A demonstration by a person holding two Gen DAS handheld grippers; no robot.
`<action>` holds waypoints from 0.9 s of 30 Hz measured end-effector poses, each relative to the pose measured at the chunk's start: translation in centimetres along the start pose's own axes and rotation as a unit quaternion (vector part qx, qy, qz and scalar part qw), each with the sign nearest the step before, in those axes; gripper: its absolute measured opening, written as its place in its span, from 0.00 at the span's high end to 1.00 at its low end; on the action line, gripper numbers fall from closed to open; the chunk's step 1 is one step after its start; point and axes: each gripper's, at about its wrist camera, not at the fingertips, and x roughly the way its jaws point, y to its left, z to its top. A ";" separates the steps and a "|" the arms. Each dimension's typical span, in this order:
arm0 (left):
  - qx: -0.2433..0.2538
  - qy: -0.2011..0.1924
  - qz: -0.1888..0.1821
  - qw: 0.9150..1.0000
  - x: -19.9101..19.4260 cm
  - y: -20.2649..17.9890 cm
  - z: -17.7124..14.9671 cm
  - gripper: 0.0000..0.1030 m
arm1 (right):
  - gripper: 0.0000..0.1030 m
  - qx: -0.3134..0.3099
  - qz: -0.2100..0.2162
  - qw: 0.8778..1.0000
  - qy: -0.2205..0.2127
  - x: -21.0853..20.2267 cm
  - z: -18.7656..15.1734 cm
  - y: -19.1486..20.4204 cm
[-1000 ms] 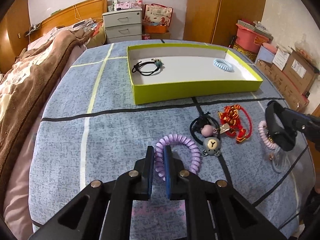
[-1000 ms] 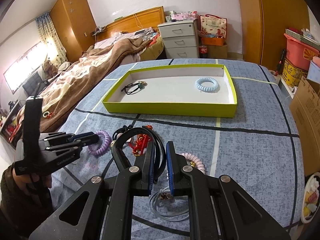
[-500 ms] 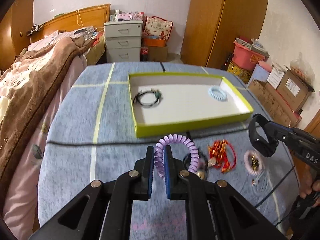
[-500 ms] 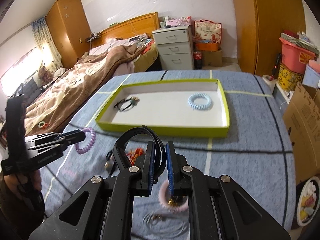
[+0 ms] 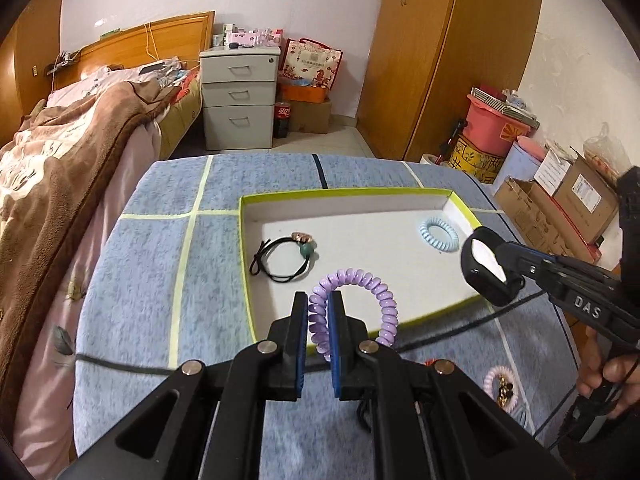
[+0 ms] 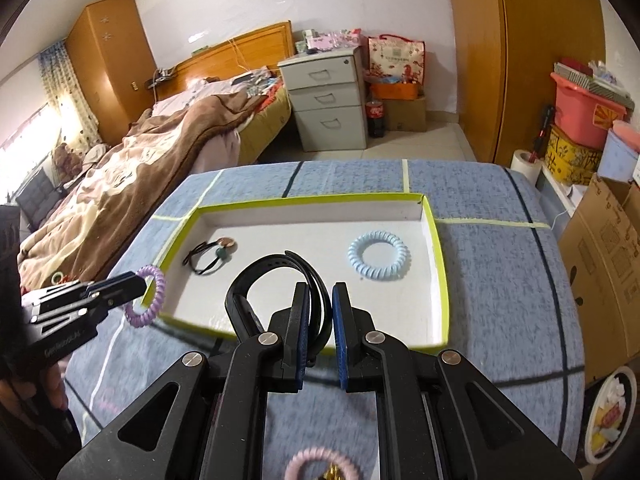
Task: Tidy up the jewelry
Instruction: 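Lift and carry the strap and lavender bracelet into the green box, then open both grippers to drop the strap and bracelet in the box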
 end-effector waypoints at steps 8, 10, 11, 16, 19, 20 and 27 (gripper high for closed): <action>-0.010 0.015 -0.003 1.000 2.5 0.2 1.2 0.90 | 0.88 0.006 -0.018 1.000 0.021 3.5 1.9 -1.3; -0.010 0.019 -0.005 1.000 3.1 0.3 1.3 0.90 | 0.88 0.005 -0.020 0.999 0.027 4.4 2.3 -1.6; -0.009 0.022 -0.004 1.000 3.4 0.2 1.4 0.90 | 0.88 0.005 -0.021 0.999 0.030 4.8 2.5 -1.7; -0.007 0.034 -0.005 0.999 4.7 0.1 1.3 0.90 | 0.88 0.008 -0.021 0.999 0.040 6.5 3.4 -1.8; -0.011 0.044 -0.001 0.999 5.4 0.2 1.1 0.90 | 0.88 0.004 -0.024 0.999 0.048 7.4 3.6 -1.8; -0.011 0.047 -0.001 0.999 5.6 0.1 1.0 0.90 | 0.88 0.003 -0.025 0.998 0.052 7.8 3.6 -1.9; -0.012 0.058 0.003 0.998 6.4 0.2 0.7 0.90 | 0.88 0.001 -0.025 0.997 0.066 9.3 3.7 -2.1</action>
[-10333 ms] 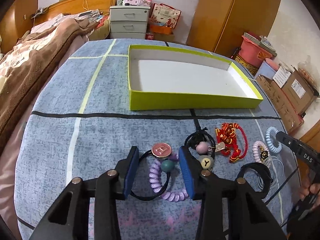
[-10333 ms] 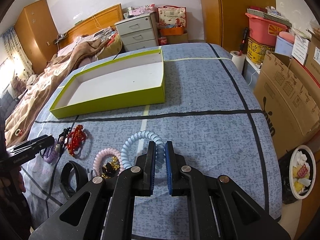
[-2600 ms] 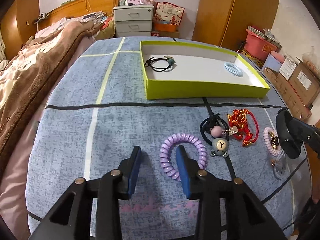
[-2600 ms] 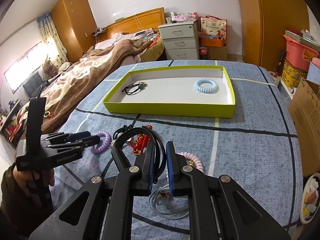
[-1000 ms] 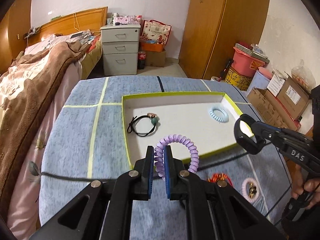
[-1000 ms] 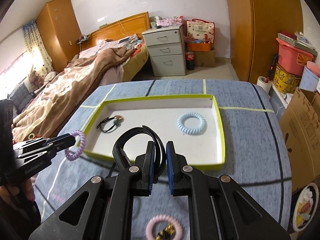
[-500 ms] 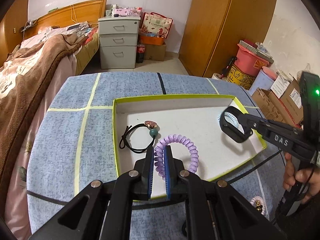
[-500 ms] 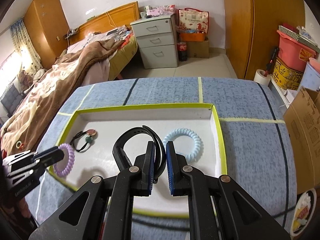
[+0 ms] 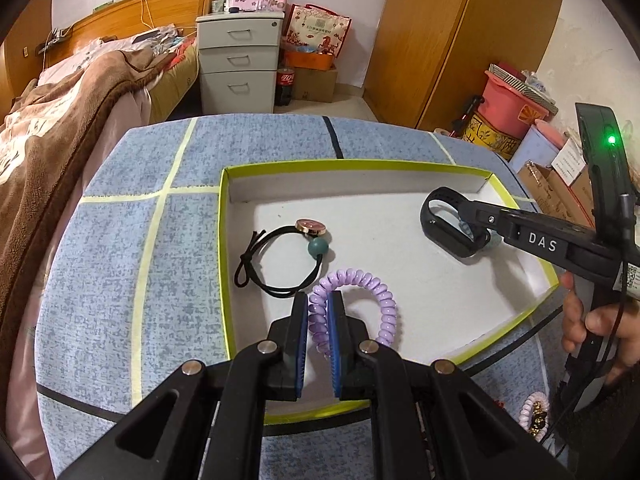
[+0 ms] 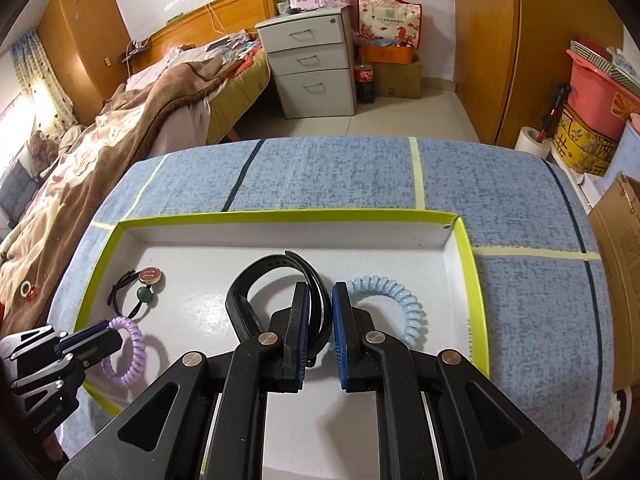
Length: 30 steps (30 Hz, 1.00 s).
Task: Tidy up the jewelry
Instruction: 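Open both grippers to drop the strap and bracelet in the box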
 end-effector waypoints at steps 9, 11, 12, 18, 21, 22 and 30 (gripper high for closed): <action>-0.010 0.006 -0.003 1.000 0.4 0.3 -0.2 0.90 | 0.88 -0.002 0.000 1.000 0.001 0.1 0.2 0.1; -0.010 0.009 -0.003 1.000 0.5 0.4 -0.2 0.90 | 0.88 -0.003 -0.001 1.000 0.000 0.1 0.2 0.1; -0.010 0.008 -0.004 1.000 0.4 0.2 -0.3 0.90 | 0.88 -0.002 -0.001 1.000 0.001 0.2 0.3 0.1; -0.015 0.009 -0.004 1.000 0.4 0.4 -0.2 0.89 | 0.84 -0.008 -0.009 1.000 0.000 0.2 0.4 0.3; -0.016 0.006 -0.006 1.000 0.2 0.4 -0.2 0.84 | 0.72 -0.004 -0.005 1.000 0.000 0.2 0.4 0.3; -0.017 0.004 -0.006 1.000 0.0 0.4 -0.2 0.79 | 0.63 -0.004 -0.002 1.000 -0.001 0.1 0.4 0.3; -0.008 -0.020 0.026 0.999 -1.9 -0.2 -0.6 0.63 | 0.60 -0.008 0.008 1.000 -0.017 -1.9 -0.2 0.7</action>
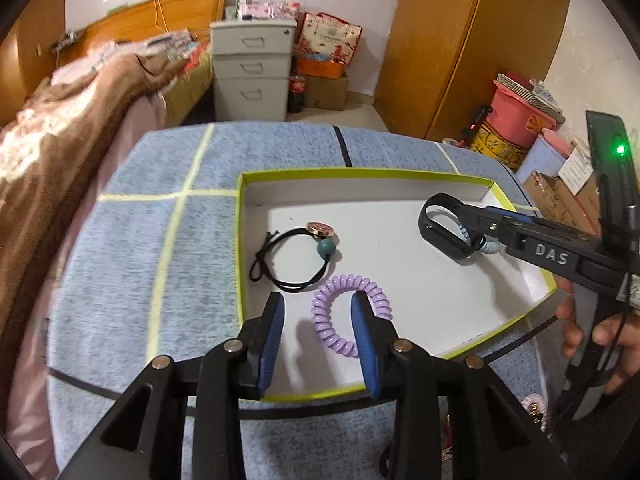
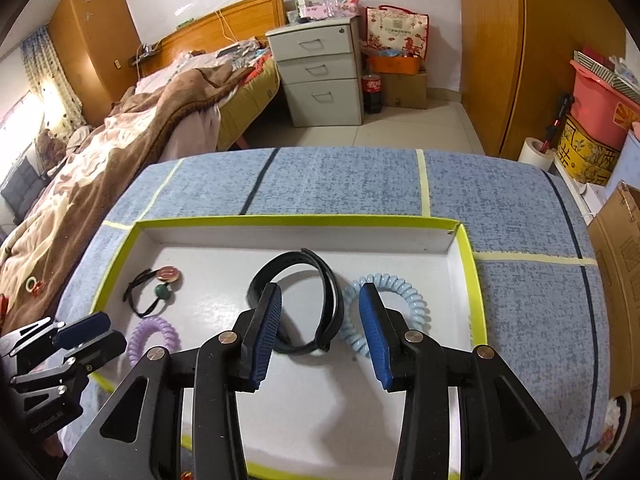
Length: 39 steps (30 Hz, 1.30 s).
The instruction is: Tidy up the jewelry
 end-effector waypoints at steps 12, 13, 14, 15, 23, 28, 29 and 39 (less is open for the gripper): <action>-0.018 -0.044 0.076 0.996 -3.6 -0.4 -2.3 0.62 | 0.60 -0.008 0.008 0.999 -0.040 -5.7 -2.7 1.0; -0.026 -0.048 0.084 0.995 -3.9 -0.3 -2.6 0.62 | 0.60 -0.007 0.010 0.999 -0.042 -6.1 -3.1 1.0; -0.031 -0.046 0.092 0.994 -4.1 -0.3 -2.9 0.62 | 0.60 -0.006 0.011 0.999 -0.043 -6.4 -3.5 1.1; -0.033 -0.046 0.096 0.994 -4.3 -0.3 -3.2 0.62 | 0.60 -0.005 0.011 0.999 -0.045 -6.9 -4.1 1.2; -0.038 -0.060 0.121 0.990 -6.0 -0.3 -6.3 0.60 | 0.59 0.002 0.018 0.998 -0.058 -9.9 -7.7 0.8; -0.057 -0.081 0.090 0.991 -7.8 -0.1 -8.0 0.60 | 0.58 -0.010 0.018 0.998 -0.060 -11.6 -10.1 0.7; -0.064 -0.080 0.076 0.992 -8.0 0.0 -8.1 0.60 | 0.55 -0.009 0.018 0.998 -0.059 -11.8 -10.5 0.6; -0.041 -0.065 0.047 0.996 -8.8 -1.4 -10.2 0.59 | 0.54 -0.010 0.025 0.999 -0.030 -12.1 -15.9 0.3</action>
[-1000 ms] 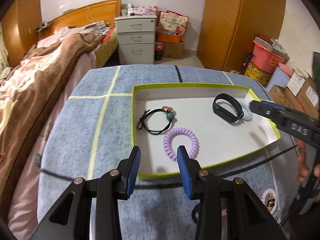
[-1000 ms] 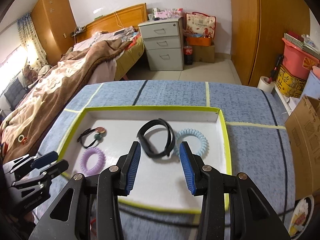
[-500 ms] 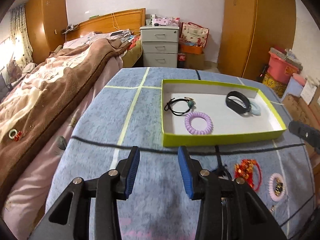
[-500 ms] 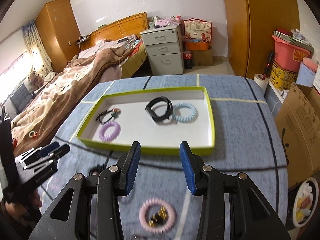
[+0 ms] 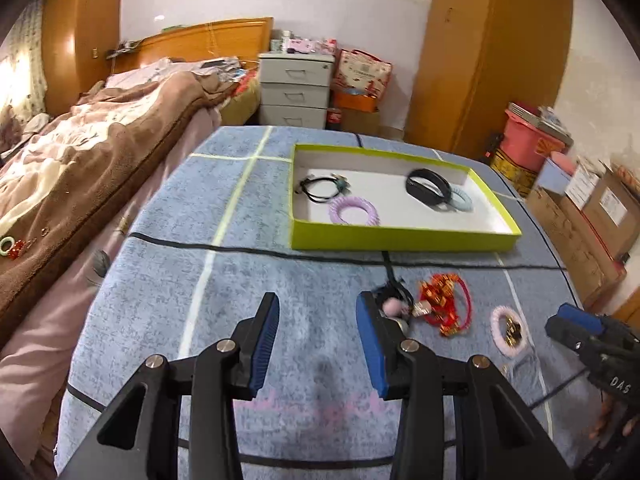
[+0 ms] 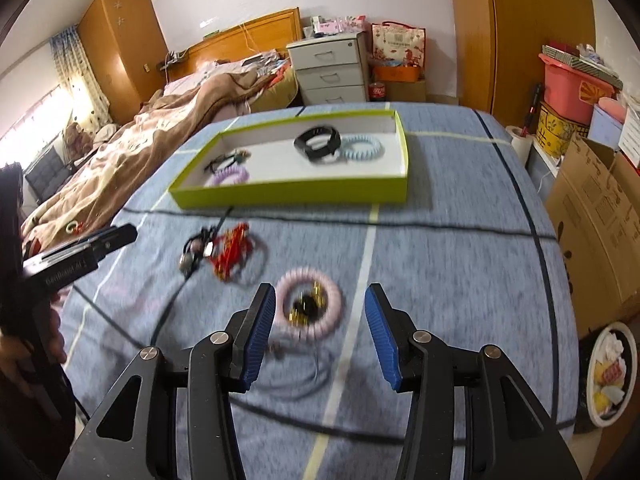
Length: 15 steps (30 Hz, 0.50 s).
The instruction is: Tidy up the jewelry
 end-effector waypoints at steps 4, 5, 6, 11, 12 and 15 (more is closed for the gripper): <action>0.011 0.005 -0.004 1.000 -0.2 -0.5 -0.8 0.59 | 0.54 0.002 0.001 1.000 0.015 0.3 -1.5 -0.1; 0.012 0.007 -0.007 1.000 -0.2 -0.5 -1.0 0.59 | 0.54 0.003 0.001 1.000 0.019 0.5 -1.8 -0.2; 0.008 0.009 -0.014 1.000 -0.2 -0.4 -1.2 0.59 | 0.54 0.004 -0.001 1.000 0.022 0.6 -2.1 -0.2; -0.004 0.019 -0.006 1.000 -0.1 0.0 -2.1 0.60 | 0.54 -0.011 -0.002 0.999 0.031 1.1 -2.8 0.3; -0.006 0.019 -0.010 1.000 -0.1 0.0 -2.2 0.59 | 0.54 -0.016 -0.005 0.999 0.035 1.3 -2.9 0.6; -0.007 0.018 -0.015 1.000 -0.2 0.1 -2.4 0.60 | 0.54 -0.020 -0.011 0.999 0.038 1.6 -3.1 0.9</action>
